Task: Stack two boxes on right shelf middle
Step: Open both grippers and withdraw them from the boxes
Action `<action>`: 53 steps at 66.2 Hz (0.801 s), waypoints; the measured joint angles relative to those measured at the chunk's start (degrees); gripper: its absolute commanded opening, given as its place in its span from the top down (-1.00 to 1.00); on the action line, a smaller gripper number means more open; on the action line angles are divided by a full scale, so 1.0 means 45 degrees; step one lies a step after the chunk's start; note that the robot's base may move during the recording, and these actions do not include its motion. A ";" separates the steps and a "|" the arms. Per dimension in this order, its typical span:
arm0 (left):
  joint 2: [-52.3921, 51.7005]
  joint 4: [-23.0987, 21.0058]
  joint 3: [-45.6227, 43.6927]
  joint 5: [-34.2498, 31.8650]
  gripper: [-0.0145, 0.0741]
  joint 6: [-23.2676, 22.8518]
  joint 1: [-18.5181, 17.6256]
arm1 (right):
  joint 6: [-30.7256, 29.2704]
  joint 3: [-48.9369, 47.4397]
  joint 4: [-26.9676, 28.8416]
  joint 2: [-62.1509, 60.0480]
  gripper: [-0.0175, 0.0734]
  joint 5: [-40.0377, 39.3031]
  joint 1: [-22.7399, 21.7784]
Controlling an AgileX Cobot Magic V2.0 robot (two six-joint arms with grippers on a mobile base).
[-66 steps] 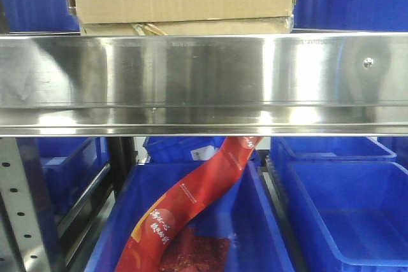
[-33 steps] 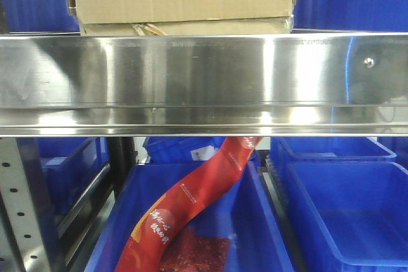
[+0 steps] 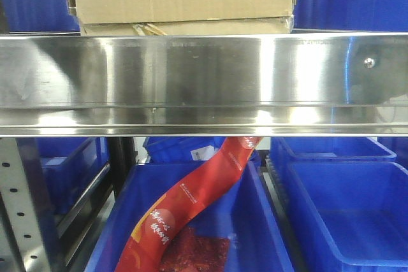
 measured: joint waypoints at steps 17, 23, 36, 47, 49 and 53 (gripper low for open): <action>0.0000 0.0000 0.0000 0.0000 0.90 0.0000 0.0000 | -0.0050 0.0027 0.0026 0.0000 0.97 0.0785 0.0000; 0.0000 0.0000 0.0000 0.0000 0.90 0.0000 0.0000 | -0.0050 0.0027 0.0026 0.0000 0.97 0.0785 0.0000; 0.0000 0.0000 0.0000 0.0000 0.90 0.0000 0.0000 | -0.0077 0.0027 0.0026 0.0000 0.97 0.0785 0.0000; 0.0000 0.0000 0.0000 0.0000 0.90 0.0000 0.0000 | -0.0077 0.0027 0.0026 0.0000 0.97 0.0785 0.0000; 0.0000 0.0000 0.0020 0.0000 0.90 0.0000 0.0000 | -0.0077 0.0027 0.0026 0.0000 0.97 0.0785 0.0000; 0.0000 0.0027 0.0102 -0.0008 0.90 0.0000 0.0000 | -0.0077 0.0027 0.0026 0.0000 0.97 0.0785 0.0000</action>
